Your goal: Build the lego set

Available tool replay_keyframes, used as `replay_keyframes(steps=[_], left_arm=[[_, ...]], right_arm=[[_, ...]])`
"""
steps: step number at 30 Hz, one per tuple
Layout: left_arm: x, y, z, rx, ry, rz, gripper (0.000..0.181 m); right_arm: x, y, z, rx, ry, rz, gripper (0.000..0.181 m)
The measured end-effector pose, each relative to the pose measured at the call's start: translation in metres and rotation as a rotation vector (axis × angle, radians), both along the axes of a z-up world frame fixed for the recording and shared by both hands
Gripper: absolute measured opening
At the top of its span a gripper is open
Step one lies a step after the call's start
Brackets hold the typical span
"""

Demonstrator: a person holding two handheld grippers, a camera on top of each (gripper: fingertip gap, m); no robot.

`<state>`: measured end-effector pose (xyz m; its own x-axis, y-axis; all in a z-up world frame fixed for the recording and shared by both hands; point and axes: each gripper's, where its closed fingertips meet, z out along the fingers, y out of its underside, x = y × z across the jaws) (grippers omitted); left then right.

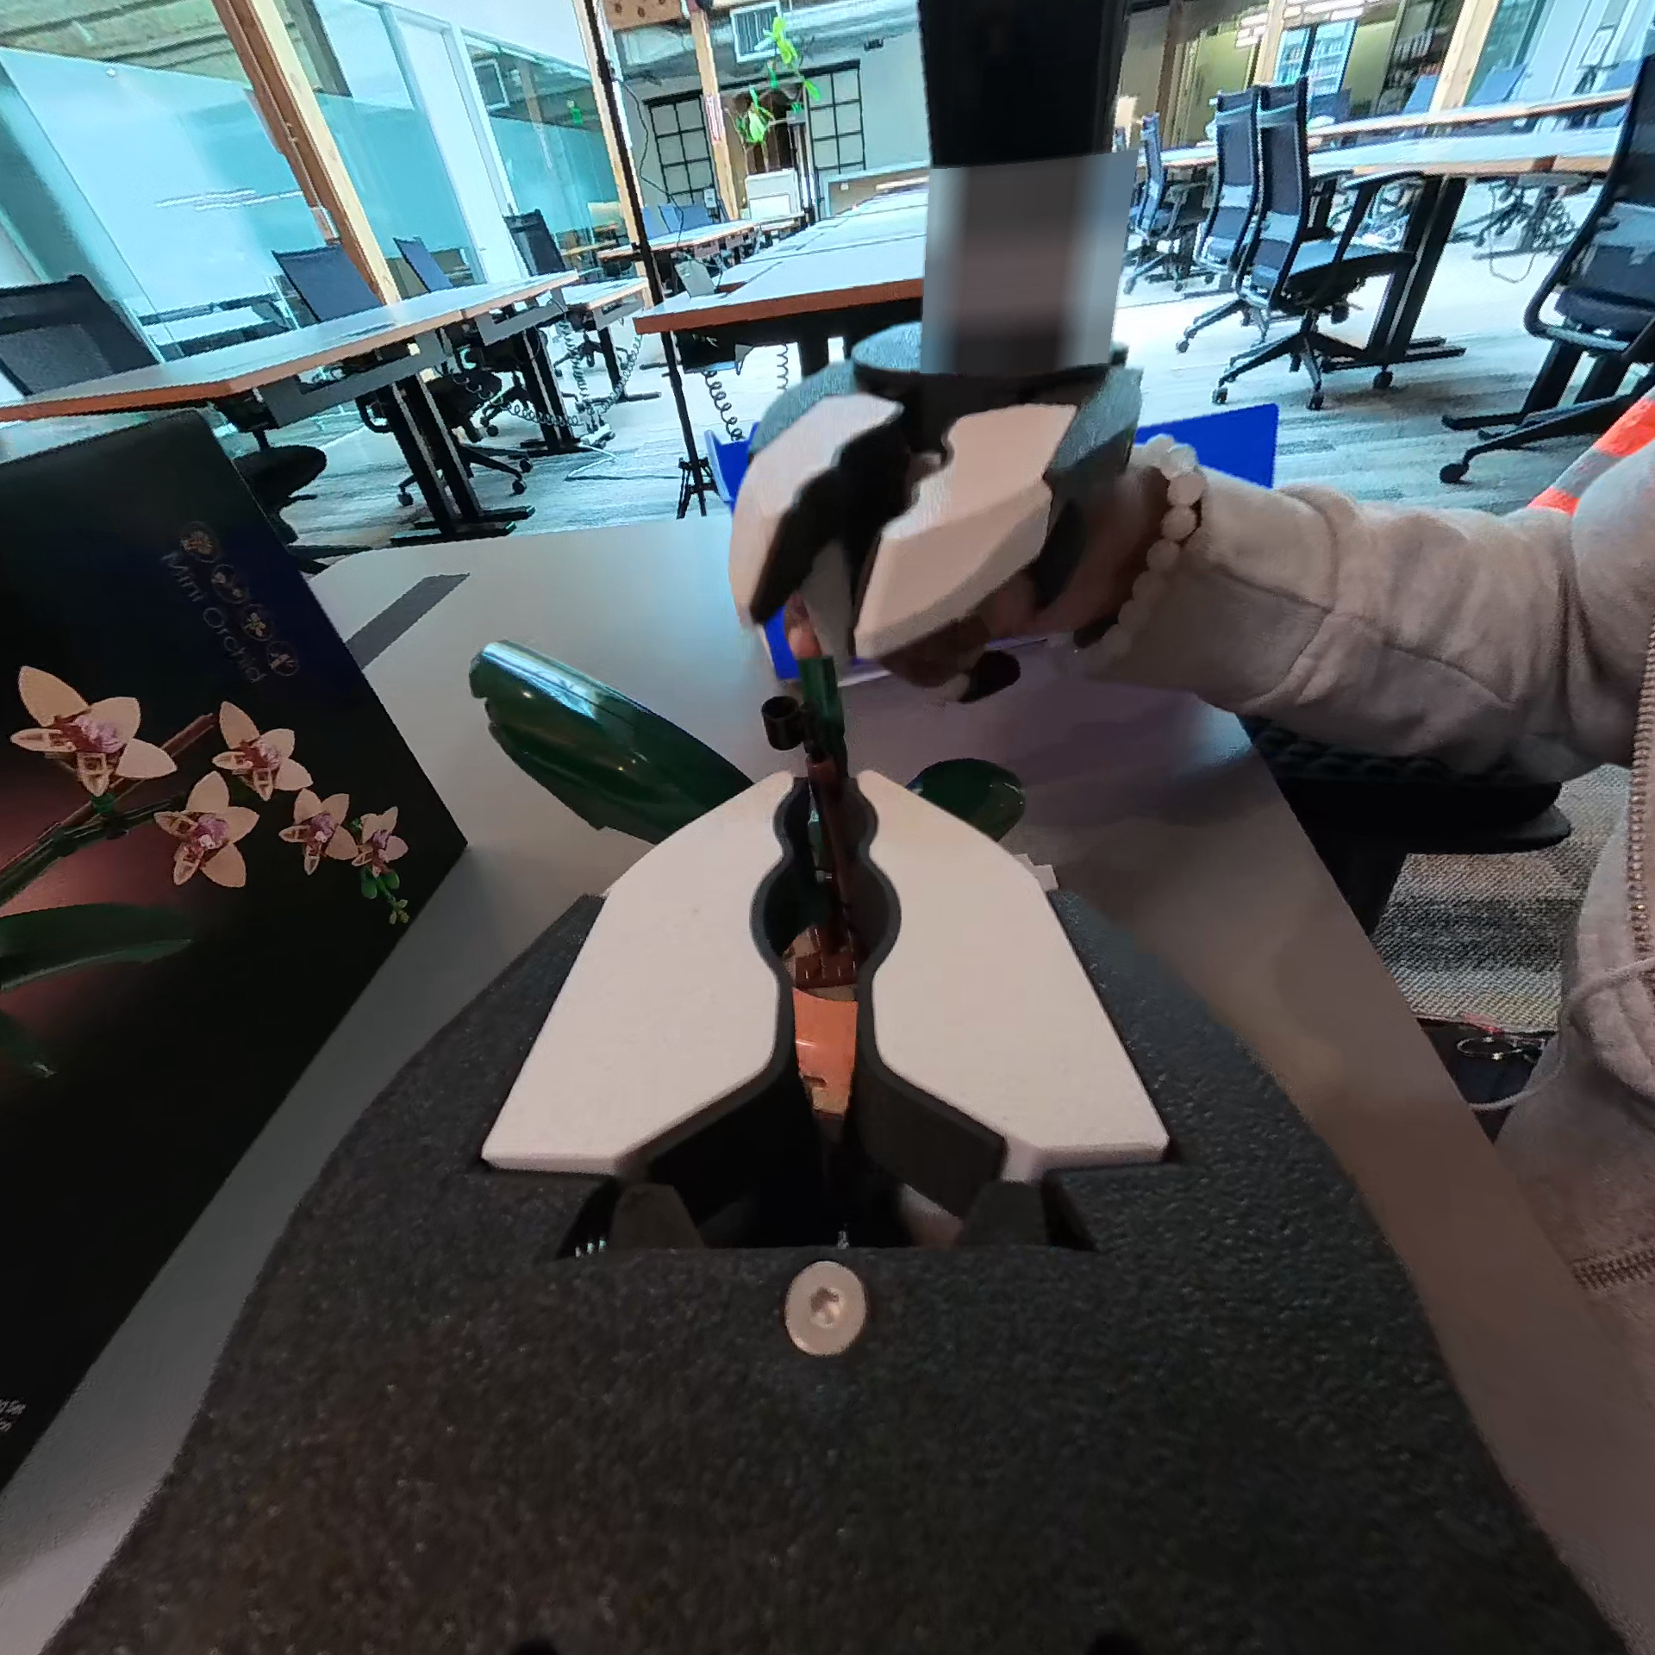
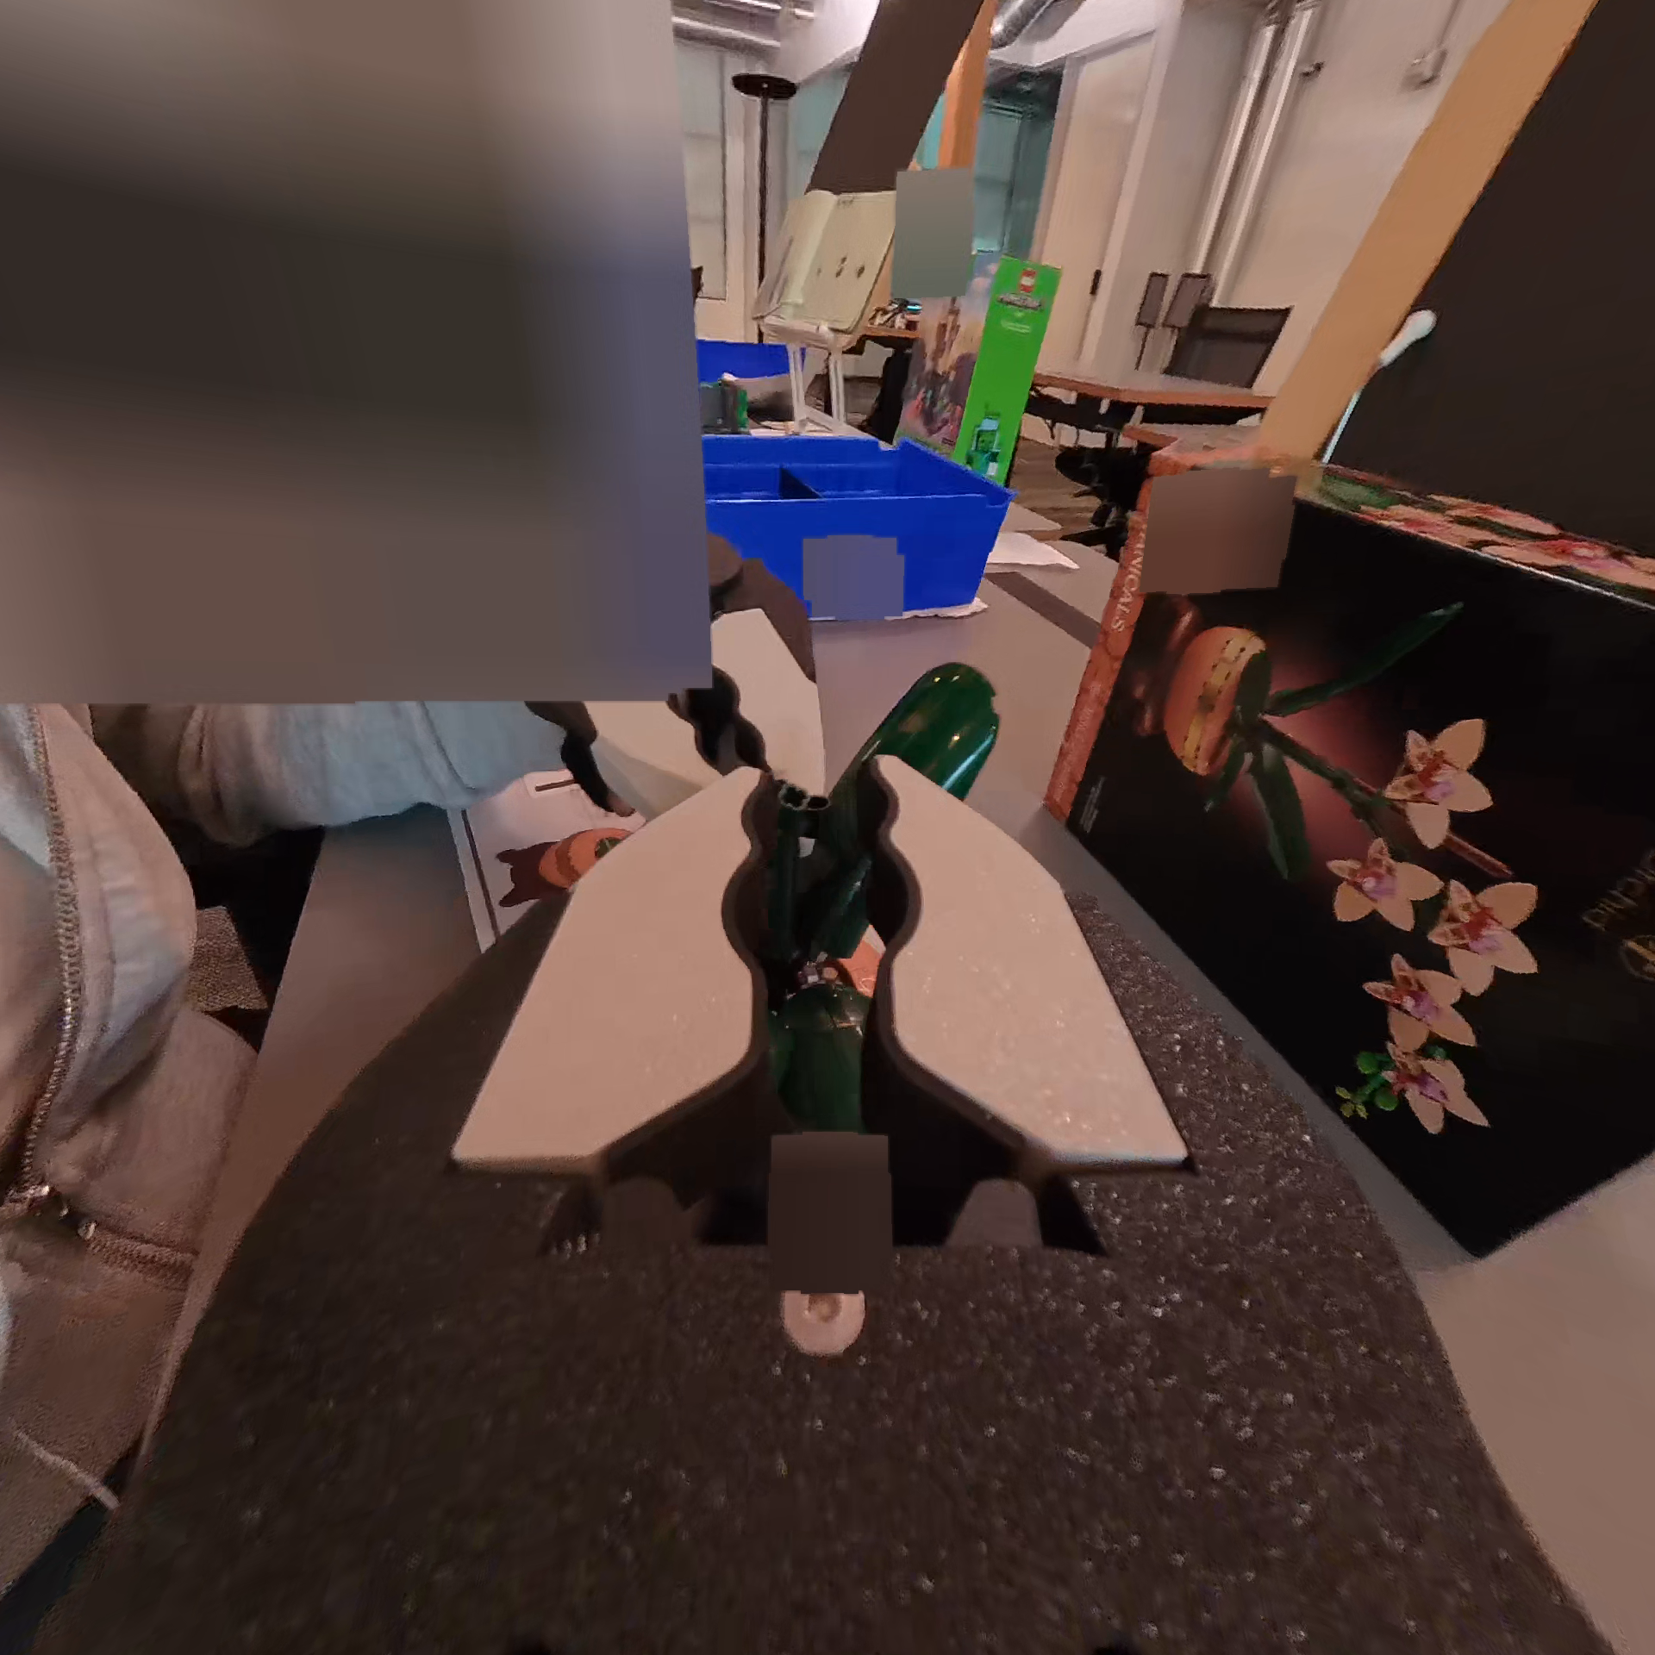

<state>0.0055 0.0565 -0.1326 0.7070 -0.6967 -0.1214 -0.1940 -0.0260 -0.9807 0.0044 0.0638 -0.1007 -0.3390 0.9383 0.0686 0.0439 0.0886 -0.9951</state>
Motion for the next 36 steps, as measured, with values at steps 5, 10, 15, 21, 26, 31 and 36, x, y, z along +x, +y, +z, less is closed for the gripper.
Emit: replay_keyframes(steps=[5,10,15,21,26,31,36], left_arm=[[-0.003,-0.001,0.002,0.004,0.005,0.010,0.010],[-0.001,-0.003,-0.001,0.006,0.048,0.005,0.013],[0.000,-0.003,-0.003,0.009,0.073,0.005,0.014],[0.002,-0.003,-0.007,0.015,0.086,0.006,0.014],[0.002,-0.002,-0.008,0.019,0.096,0.015,0.014],[0.004,0.003,-0.009,0.048,0.117,0.053,0.012],[0.006,0.008,-0.009,0.050,0.090,0.096,0.007]], right_arm=[[0.005,-0.002,-0.013,0.050,-0.140,-0.041,0.022],[0.001,-0.011,-0.022,0.147,-0.206,-0.098,0.021],[-0.003,-0.009,-0.024,0.200,-0.240,-0.153,0.018],[-0.007,-0.005,-0.024,0.206,-0.266,-0.212,0.011],[-0.008,-0.005,-0.024,0.205,-0.287,-0.258,0.012],[-0.007,-0.008,-0.024,0.146,-0.289,-0.262,0.007],[-0.004,-0.007,-0.025,0.085,-0.262,-0.254,0.006]])
